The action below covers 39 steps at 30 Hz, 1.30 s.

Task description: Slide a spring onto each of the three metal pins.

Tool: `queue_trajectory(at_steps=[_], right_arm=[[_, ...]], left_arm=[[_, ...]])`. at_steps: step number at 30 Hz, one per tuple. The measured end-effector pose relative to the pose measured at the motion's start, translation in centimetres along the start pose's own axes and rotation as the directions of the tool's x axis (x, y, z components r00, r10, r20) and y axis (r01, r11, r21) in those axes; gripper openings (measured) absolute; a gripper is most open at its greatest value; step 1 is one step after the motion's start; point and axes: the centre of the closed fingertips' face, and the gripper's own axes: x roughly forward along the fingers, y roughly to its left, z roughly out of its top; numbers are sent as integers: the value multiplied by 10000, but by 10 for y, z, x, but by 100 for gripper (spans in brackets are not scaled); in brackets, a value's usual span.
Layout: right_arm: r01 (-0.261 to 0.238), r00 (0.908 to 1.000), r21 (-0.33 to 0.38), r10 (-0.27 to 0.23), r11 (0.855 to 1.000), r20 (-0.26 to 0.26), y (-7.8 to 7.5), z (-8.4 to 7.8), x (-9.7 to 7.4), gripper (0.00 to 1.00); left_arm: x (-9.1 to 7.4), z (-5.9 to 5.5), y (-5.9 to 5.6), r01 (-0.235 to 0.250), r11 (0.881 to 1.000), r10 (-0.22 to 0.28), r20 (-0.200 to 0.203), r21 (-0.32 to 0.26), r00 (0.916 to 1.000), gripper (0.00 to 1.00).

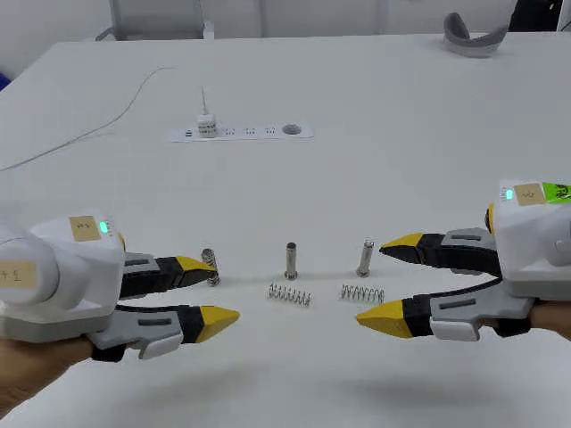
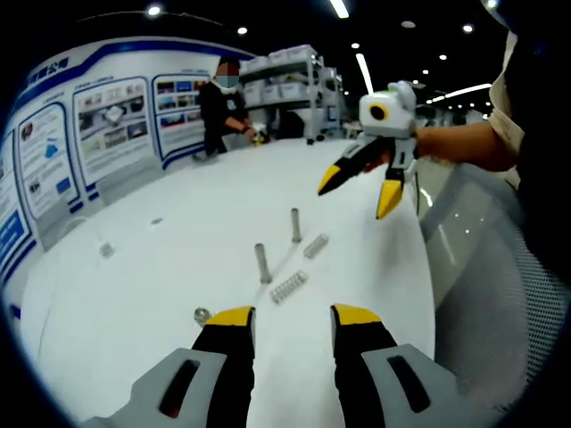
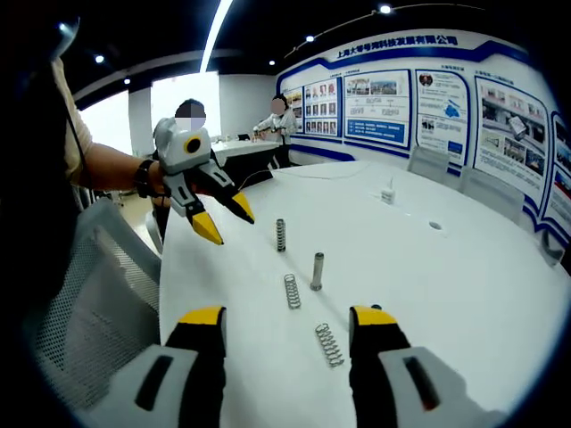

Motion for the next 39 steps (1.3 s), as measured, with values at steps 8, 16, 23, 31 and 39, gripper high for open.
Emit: queue_trajectory(at_steps=[8, 16, 23, 31, 39], right_arm=[[-161, 9990, -227, 151, 9996, -420, -2, 0, 17, 48], [-478, 9944, -605, 417, 9970, -973, 0, -6, 41, 38], [-638, 9886, -703, 534, 9955, -1409, 0, -13, 60, 32], [-575, 9812, -524, 467, 9970, -1874, -4, -24, 78, 26], [-489, 9751, -314, 409, 9983, -2179, -6, -32, 94, 22]], left_arm=[[3, -1, -2, 92, 10000, -93, -68, -32, 9999, 34], [0, -3, 0, 15, 9999, -16, -101, -102, 9999, 33], [-1, -3, -2, -26, 9999, 25, -90, -105, 10000, 32], [-1, -3, -3, -26, 10000, 24, -148, -93, 9999, 32], [-1, -3, -4, -12, 10000, 11, -174, -63, 9998, 31]])
